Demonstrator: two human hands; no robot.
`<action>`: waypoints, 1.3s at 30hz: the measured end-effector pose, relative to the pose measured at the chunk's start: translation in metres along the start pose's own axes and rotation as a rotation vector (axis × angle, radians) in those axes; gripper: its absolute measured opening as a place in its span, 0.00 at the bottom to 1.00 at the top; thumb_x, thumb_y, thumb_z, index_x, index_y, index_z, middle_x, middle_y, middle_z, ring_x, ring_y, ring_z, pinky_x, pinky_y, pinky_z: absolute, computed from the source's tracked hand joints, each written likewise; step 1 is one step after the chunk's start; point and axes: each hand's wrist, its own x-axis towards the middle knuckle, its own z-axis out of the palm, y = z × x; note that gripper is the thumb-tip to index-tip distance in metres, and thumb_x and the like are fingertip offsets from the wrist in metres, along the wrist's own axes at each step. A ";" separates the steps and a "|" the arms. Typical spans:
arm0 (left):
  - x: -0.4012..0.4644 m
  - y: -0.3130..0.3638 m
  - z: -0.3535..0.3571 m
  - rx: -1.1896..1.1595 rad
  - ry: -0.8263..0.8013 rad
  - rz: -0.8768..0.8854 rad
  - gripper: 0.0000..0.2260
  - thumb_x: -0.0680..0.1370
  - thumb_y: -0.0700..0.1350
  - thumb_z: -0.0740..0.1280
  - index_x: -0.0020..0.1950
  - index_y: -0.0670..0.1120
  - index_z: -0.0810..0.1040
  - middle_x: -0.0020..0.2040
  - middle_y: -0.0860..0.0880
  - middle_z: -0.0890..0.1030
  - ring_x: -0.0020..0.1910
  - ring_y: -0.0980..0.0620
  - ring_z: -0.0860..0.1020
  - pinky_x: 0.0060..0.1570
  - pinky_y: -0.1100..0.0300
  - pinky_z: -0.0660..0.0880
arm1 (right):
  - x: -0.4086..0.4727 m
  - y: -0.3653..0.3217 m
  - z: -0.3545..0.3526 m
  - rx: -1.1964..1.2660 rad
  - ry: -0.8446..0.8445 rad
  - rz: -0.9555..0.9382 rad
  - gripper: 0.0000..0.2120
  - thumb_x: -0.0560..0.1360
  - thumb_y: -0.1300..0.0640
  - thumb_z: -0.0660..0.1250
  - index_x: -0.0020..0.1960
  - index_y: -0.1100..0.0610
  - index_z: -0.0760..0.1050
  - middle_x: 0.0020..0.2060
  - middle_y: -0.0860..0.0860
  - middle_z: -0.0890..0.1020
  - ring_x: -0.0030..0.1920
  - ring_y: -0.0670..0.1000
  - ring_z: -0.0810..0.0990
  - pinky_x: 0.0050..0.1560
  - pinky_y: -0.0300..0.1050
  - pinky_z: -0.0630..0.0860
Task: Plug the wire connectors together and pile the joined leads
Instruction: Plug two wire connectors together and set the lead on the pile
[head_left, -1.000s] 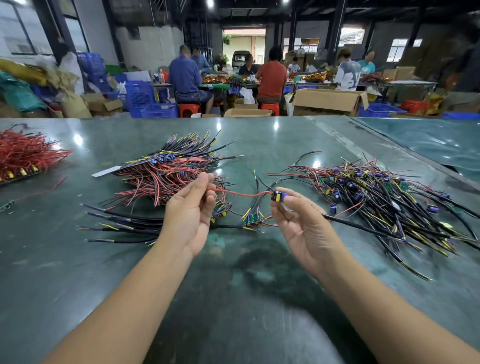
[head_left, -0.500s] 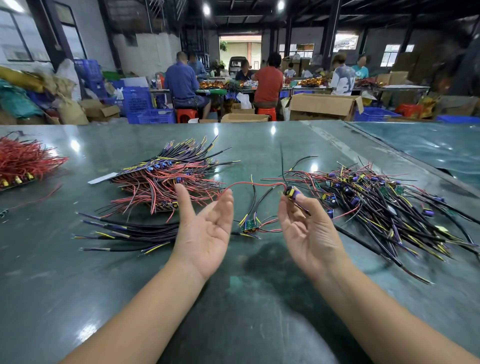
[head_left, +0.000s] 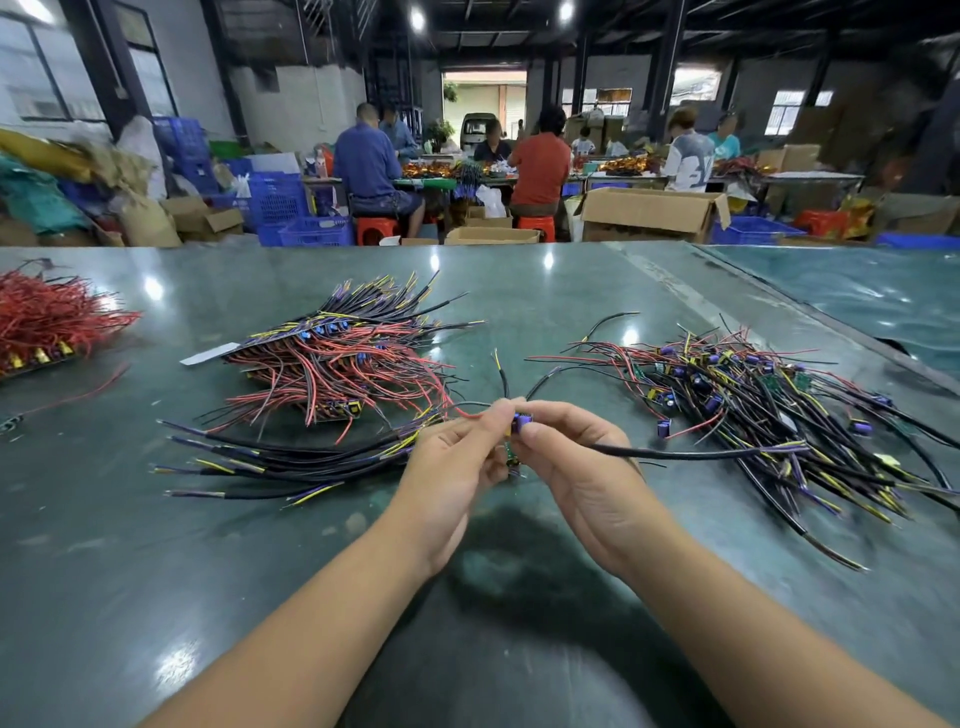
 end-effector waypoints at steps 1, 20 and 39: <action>0.000 0.000 0.000 0.022 0.015 -0.007 0.12 0.72 0.52 0.67 0.40 0.46 0.86 0.34 0.46 0.72 0.30 0.57 0.69 0.32 0.66 0.67 | 0.000 0.001 -0.001 -0.039 0.002 -0.001 0.14 0.72 0.71 0.65 0.39 0.56 0.84 0.42 0.54 0.85 0.44 0.50 0.81 0.53 0.43 0.77; 0.010 0.012 -0.011 -0.149 0.242 -0.058 0.12 0.80 0.46 0.62 0.44 0.43 0.83 0.36 0.49 0.82 0.28 0.60 0.75 0.29 0.69 0.75 | 0.000 0.006 -0.001 -0.099 0.060 -0.041 0.12 0.70 0.69 0.68 0.36 0.55 0.83 0.33 0.52 0.82 0.37 0.48 0.80 0.47 0.40 0.77; 0.013 0.020 -0.023 -0.157 0.385 0.051 0.13 0.79 0.48 0.64 0.40 0.45 0.82 0.30 0.50 0.82 0.27 0.60 0.78 0.29 0.69 0.75 | 0.007 -0.008 -0.013 0.225 0.226 0.110 0.02 0.72 0.63 0.66 0.44 0.63 0.75 0.38 0.58 0.85 0.39 0.52 0.85 0.36 0.35 0.80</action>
